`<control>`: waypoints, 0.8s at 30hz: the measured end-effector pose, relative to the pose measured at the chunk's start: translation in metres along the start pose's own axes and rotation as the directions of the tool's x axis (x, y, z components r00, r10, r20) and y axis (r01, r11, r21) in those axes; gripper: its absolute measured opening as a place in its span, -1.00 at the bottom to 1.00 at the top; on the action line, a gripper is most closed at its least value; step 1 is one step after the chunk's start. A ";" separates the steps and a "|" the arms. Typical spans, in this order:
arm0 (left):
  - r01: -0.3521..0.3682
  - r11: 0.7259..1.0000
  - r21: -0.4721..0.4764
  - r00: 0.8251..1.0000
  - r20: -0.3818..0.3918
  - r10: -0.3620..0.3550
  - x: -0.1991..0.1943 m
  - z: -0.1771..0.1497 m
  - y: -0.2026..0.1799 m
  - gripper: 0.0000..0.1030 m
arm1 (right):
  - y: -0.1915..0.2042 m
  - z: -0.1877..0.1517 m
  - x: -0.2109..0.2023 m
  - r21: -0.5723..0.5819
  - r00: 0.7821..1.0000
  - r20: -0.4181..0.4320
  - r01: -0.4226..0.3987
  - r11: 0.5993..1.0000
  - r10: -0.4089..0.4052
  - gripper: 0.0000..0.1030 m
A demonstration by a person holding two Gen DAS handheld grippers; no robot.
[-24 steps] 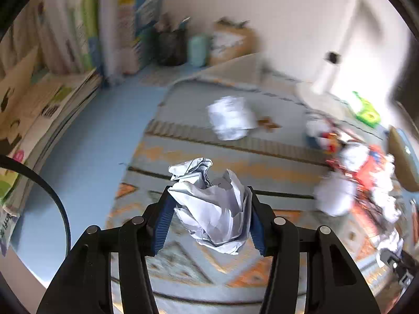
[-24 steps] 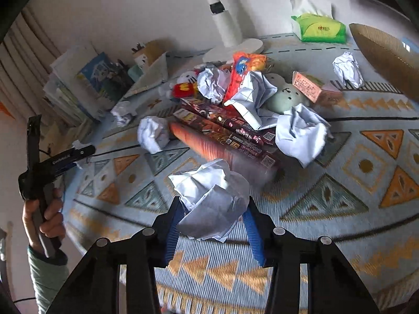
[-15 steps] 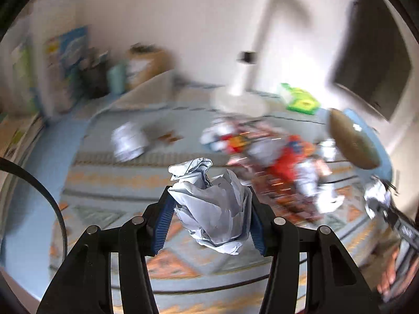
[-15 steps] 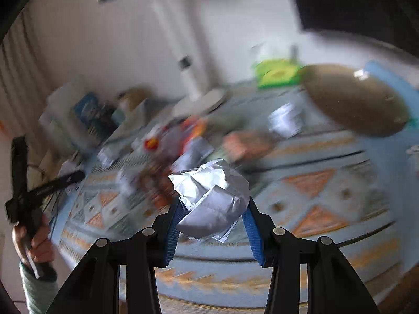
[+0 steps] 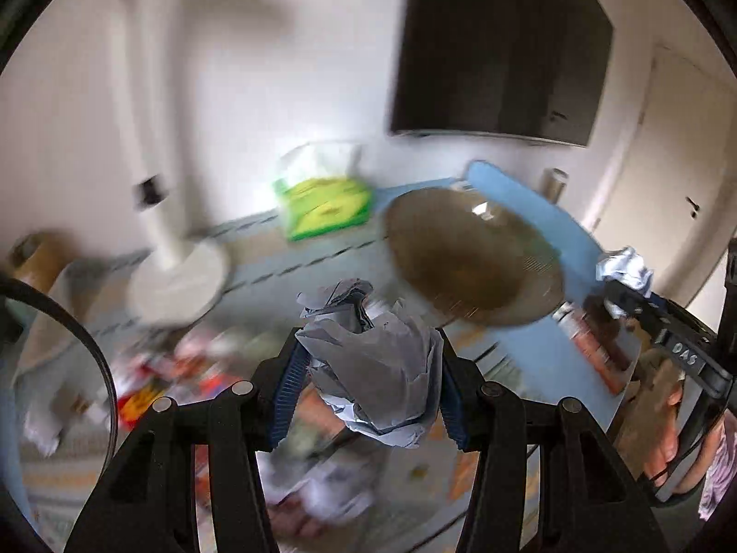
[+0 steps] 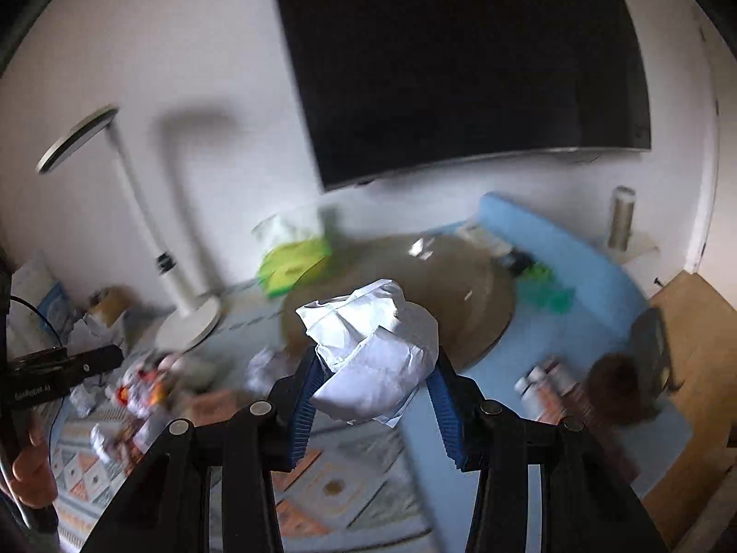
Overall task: Organize objects
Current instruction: 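Carry the held paper balls in both tools over the woven tray, then open both tools to drop the paper balls into the tray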
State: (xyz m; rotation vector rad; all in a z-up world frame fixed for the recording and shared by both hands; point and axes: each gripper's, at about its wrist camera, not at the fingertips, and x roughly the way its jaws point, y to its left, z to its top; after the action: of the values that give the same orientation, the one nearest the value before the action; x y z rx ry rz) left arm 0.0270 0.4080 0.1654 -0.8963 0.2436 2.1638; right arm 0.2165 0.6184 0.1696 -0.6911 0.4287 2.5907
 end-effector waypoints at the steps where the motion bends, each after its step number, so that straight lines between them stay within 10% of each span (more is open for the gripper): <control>1: 0.008 1.000 0.017 1.000 -0.001 -0.008 0.009 0.007 -0.011 -0.05 | -0.004 0.006 0.006 0.003 1.000 -0.001 0.012 1.000 -0.012 -0.13; 9: 0.104 0.990 0.095 0.994 -0.022 -0.103 0.093 0.045 -0.076 0.17 | -0.035 0.018 0.063 0.091 0.999 -0.028 0.023 0.996 -0.021 -0.07; 11: 0.126 0.989 0.074 0.992 -0.039 -0.123 0.114 0.052 -0.081 0.29 | -0.041 0.019 0.079 0.102 0.997 -0.060 0.044 0.994 -0.038 0.41; 15: 0.185 0.983 -0.005 0.976 -0.114 -0.185 0.146 0.060 -0.080 0.29 | -0.063 0.018 0.086 0.148 0.995 -0.066 0.084 0.985 -0.075 0.57; 24: 0.242 0.969 -0.051 0.970 -0.017 -0.244 0.103 0.065 -0.065 0.29 | -0.081 0.008 0.058 0.215 0.999 -0.021 0.029 0.976 -0.025 0.63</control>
State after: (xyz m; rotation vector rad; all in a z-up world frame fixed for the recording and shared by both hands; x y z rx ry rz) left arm -0.0080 0.5404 0.1513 -0.9285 0.0867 1.9402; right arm 0.2057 0.7096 0.1310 -0.6395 0.6891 2.4659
